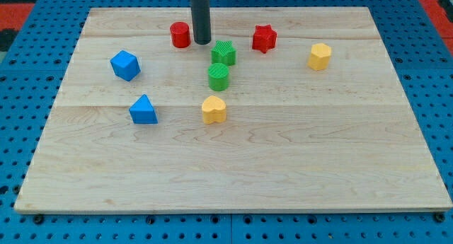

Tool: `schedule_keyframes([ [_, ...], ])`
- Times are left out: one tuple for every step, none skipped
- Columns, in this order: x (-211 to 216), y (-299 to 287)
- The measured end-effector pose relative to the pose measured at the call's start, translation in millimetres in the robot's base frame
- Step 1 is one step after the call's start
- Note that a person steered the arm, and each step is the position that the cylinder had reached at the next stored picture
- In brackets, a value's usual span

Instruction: Move your arms to the blue cube

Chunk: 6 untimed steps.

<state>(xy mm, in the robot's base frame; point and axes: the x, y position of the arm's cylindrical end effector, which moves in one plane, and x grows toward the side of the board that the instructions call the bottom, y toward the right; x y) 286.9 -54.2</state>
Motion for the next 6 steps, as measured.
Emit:
schedule_keyframes([
  [-12,-20],
  [-22,-20],
  [3,-14],
  [26,-49],
  [29,-153],
  [56,-232],
])
